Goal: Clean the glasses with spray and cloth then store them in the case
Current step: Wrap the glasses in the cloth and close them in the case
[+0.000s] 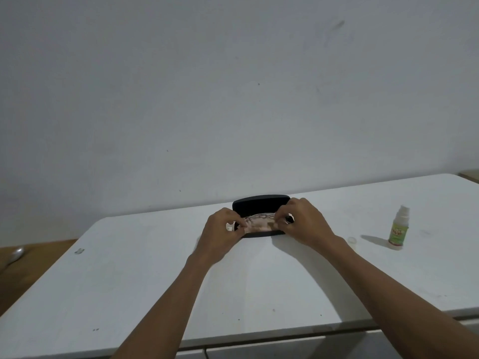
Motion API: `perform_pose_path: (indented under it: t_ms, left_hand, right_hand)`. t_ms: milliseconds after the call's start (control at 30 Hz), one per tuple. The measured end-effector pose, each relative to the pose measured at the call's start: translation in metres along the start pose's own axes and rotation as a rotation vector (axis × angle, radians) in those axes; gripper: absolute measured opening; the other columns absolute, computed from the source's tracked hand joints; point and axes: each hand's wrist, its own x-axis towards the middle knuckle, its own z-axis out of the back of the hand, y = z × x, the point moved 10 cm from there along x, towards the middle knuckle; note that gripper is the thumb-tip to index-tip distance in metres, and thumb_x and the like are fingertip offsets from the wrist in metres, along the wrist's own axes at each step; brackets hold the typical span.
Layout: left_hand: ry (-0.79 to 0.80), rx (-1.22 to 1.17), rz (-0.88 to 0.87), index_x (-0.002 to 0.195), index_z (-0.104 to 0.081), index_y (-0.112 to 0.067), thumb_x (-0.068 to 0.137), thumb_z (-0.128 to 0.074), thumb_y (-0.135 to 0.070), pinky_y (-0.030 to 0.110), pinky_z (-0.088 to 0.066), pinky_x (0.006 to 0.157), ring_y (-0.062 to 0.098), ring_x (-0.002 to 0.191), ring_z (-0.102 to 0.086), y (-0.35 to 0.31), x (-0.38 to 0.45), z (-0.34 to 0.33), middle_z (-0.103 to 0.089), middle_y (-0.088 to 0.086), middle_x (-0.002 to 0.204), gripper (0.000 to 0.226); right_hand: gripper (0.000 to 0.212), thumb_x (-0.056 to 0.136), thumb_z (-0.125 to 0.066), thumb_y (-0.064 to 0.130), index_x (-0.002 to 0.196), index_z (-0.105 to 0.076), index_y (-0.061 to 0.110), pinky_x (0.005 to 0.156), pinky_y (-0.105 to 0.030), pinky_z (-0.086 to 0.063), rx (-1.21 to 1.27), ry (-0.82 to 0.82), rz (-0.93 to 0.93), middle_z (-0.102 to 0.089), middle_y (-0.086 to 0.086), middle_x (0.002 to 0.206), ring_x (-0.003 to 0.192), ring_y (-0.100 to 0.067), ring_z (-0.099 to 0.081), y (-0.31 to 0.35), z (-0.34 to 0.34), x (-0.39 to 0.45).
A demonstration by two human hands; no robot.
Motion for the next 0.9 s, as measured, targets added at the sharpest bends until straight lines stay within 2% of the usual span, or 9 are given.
perform_pose_path:
  t_ms: [167,267,400,500,667,800,900]
  left_hand:
    - [0.049,0.222,-0.021,0.083,-0.079,-0.034,0.081,-0.078,-0.036,0.029,-0.049,0.082,0.005,0.103,-0.052,-0.002,-0.004,-0.004,-0.059,-0.017,0.102,0.003]
    - [0.063,0.239,-0.009,0.087,-0.079,-0.032,0.082,-0.078,-0.035,0.031,-0.049,0.081,0.004,0.103,-0.05,-0.001,-0.009,-0.004,-0.057,-0.015,0.1,0.006]
    - [0.061,0.216,0.03,0.087,-0.078,-0.034,0.082,-0.078,-0.031,0.03,-0.048,0.08,0.002,0.1,-0.049,0.003,-0.012,0.0,-0.057,-0.014,0.097,0.007]
    - [0.034,0.204,0.018,0.084,-0.073,-0.031,0.082,-0.078,-0.026,0.03,-0.046,0.08,0.006,0.098,-0.051,-0.003,-0.016,0.001,-0.061,-0.013,0.094,0.007]
    - [0.039,0.226,0.007,0.111,-0.072,-0.03,0.087,-0.074,-0.027,0.025,-0.044,0.078,0.006,0.098,-0.05,-0.005,-0.017,0.001,-0.065,-0.012,0.099,0.024]
    - [0.044,0.282,0.011,0.098,-0.078,-0.026,0.089,-0.072,-0.026,0.024,-0.041,0.074,0.005,0.098,-0.049,-0.004,-0.015,-0.003,-0.06,-0.014,0.096,0.011]
    - [0.026,0.325,0.005,0.095,-0.078,-0.025,0.089,-0.071,-0.027,0.019,-0.037,0.069,0.004,0.098,-0.048,-0.002,-0.017,-0.003,-0.061,-0.013,0.097,0.009]
  right_hand:
    - [0.013,0.086,-0.069,0.032,0.086,-0.08,0.026,0.063,-0.032,-0.044,-0.104,0.03,0.026,-0.07,0.007,0.078,0.088,-0.019,-0.049,0.005,-0.003,-0.01]
    - [0.015,0.087,-0.066,0.03,0.086,-0.08,0.025,0.065,-0.034,-0.046,-0.154,0.026,0.026,-0.073,0.007,0.079,0.09,-0.022,-0.05,0.006,-0.001,-0.013]
    - [0.018,0.088,-0.064,0.033,0.08,-0.077,0.024,0.062,-0.032,-0.036,-0.226,0.014,0.029,-0.072,0.004,0.075,0.089,-0.024,-0.05,0.007,0.002,-0.015]
    - [0.016,0.087,-0.061,0.031,0.088,-0.077,0.028,0.065,-0.031,-0.034,-0.238,0.013,0.018,-0.073,0.006,0.08,0.092,-0.023,-0.05,0.007,0.004,-0.017]
    - [0.017,0.087,-0.062,0.026,0.092,-0.078,0.027,0.067,-0.031,-0.032,-0.259,-0.001,-0.015,-0.072,0.006,0.085,0.094,-0.021,-0.048,0.006,0.006,-0.022]
    - [0.022,0.088,-0.058,0.023,0.094,-0.079,0.027,0.069,-0.03,-0.03,-0.301,0.018,-0.031,-0.072,0.005,0.086,0.097,-0.021,-0.048,0.007,0.003,-0.023]
    - [0.02,0.089,-0.061,0.025,0.096,-0.079,0.026,0.071,-0.031,-0.032,-0.322,0.021,-0.04,-0.072,0.001,0.084,0.103,-0.023,-0.052,0.007,0.002,-0.021]
